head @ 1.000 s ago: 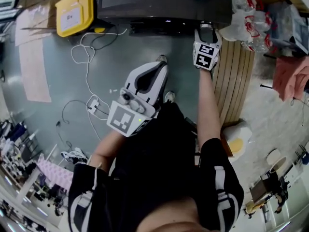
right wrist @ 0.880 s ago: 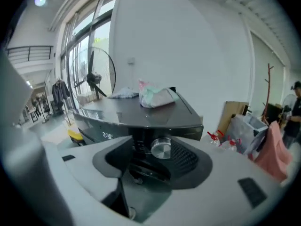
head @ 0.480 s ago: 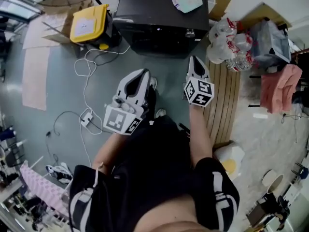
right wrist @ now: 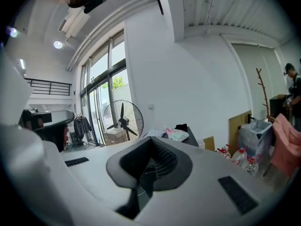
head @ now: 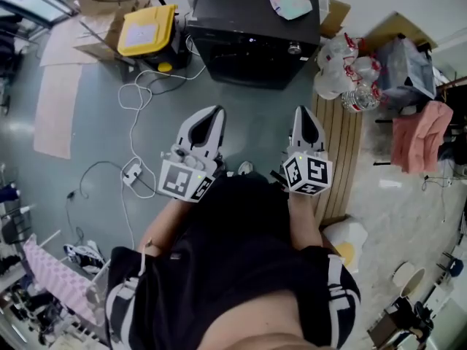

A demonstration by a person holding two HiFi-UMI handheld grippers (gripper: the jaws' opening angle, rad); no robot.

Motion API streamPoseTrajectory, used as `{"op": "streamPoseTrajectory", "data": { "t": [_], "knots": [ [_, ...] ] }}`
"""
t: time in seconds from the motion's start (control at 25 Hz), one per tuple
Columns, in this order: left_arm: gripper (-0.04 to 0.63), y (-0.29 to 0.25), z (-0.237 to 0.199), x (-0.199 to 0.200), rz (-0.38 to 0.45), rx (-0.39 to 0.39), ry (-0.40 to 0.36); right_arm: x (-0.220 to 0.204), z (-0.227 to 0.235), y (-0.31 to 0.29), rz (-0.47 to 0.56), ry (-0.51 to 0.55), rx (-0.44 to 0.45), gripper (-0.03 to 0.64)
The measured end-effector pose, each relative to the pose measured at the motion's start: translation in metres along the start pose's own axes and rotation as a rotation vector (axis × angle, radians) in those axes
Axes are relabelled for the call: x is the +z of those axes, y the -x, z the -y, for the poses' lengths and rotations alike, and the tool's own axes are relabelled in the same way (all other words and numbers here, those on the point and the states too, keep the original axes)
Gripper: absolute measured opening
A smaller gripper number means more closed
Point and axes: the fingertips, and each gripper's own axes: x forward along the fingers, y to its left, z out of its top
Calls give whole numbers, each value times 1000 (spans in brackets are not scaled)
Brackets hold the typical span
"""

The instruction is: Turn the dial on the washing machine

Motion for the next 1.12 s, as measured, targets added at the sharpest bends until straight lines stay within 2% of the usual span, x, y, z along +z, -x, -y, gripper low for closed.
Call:
{"op": "streamPoseTrajectory", "data": {
  "t": [0.16, 0.32, 0.56, 1.12],
  "knots": [
    [21, 19, -7, -1, -8, -3, 21, -9, -25, 19, -12, -21, 5, 26],
    [21, 26, -18, 3, -5, -19, 27, -12, -44, 19, -22, 4, -5, 26],
    [21, 26, -20, 3, -1, -40, 58, -10, -52, 20, -35, 34, -9, 25],
    [21, 34, -33, 4, -1, -69, 57, -8, -74, 13, -25, 66, -19, 25]
  ]
}}
